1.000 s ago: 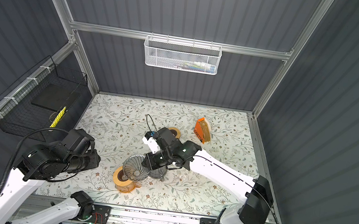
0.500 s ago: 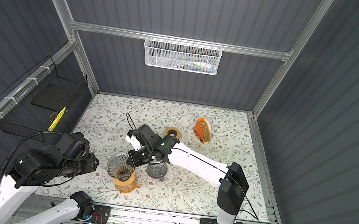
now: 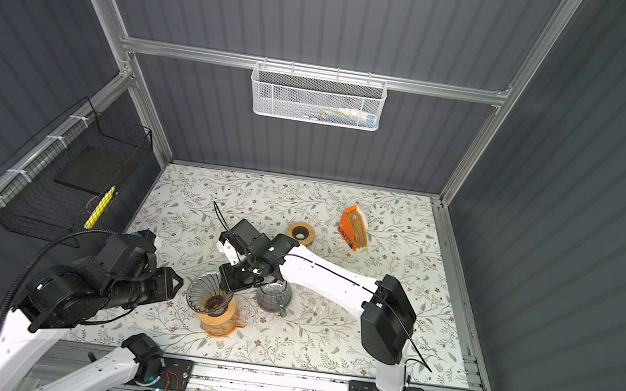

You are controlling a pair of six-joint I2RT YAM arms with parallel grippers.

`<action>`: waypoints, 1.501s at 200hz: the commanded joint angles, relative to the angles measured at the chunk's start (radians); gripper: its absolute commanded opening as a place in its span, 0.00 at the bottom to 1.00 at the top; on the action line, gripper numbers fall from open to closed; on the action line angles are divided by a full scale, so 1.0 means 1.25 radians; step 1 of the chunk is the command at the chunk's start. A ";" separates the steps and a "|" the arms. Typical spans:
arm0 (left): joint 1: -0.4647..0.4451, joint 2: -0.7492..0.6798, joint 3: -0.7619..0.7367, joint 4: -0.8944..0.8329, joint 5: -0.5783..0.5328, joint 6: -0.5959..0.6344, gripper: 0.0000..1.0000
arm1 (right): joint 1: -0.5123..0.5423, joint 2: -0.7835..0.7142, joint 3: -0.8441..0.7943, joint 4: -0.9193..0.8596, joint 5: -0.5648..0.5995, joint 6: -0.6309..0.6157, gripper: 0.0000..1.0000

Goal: Place the coffee filter in the dripper

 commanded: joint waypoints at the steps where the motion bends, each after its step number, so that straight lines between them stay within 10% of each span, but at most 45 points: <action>1: -0.003 -0.006 -0.017 0.021 0.029 0.019 0.43 | 0.001 -0.004 0.018 -0.005 0.011 0.008 0.00; 300: -0.003 0.049 -0.167 0.125 0.110 0.018 0.27 | 0.002 0.022 -0.020 0.021 0.015 0.011 0.00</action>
